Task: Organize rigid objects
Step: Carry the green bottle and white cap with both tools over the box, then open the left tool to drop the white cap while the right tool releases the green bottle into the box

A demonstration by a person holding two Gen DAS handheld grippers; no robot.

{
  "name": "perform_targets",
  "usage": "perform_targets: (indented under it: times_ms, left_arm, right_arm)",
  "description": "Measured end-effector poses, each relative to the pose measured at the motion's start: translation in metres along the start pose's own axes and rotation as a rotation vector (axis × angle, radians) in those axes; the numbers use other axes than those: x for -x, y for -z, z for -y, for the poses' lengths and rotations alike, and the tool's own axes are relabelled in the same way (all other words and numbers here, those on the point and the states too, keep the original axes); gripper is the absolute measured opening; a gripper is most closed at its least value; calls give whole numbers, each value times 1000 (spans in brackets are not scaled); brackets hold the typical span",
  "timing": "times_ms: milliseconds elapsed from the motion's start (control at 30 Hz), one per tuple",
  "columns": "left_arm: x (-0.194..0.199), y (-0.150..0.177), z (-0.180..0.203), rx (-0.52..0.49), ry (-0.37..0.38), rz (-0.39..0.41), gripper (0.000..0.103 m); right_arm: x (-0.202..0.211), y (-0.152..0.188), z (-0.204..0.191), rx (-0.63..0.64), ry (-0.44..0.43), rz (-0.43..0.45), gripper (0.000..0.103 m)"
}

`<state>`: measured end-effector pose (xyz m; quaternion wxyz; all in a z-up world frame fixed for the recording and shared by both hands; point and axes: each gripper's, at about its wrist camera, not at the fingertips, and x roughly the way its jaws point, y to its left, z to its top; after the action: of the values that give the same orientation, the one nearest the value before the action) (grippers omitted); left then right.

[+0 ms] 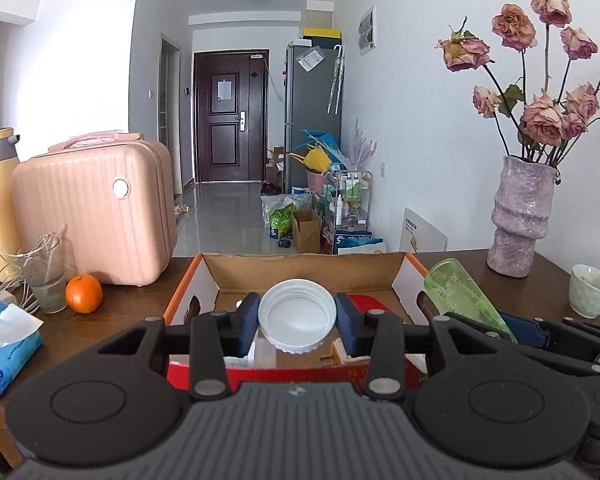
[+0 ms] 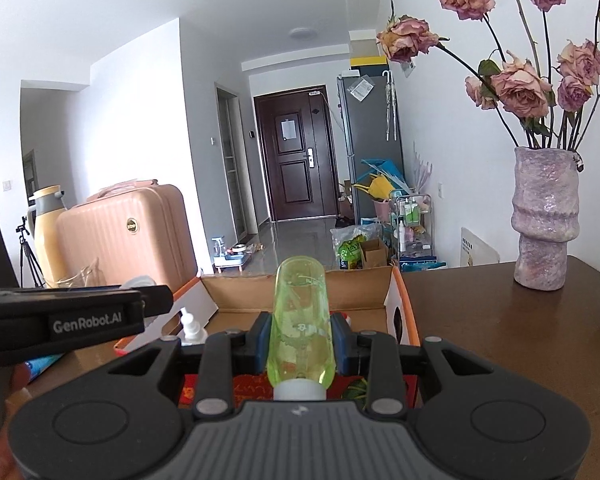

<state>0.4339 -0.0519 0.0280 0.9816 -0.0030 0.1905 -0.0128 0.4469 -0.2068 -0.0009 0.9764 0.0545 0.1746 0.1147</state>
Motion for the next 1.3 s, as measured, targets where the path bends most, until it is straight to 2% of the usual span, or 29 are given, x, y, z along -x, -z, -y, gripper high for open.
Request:
perform_targets:
  times_ms: [1300]
  left_arm:
    - [-129,-24,-2,-9,-52,-89,41]
  right_arm:
    - [-114,-25,26,9,51,-55,30]
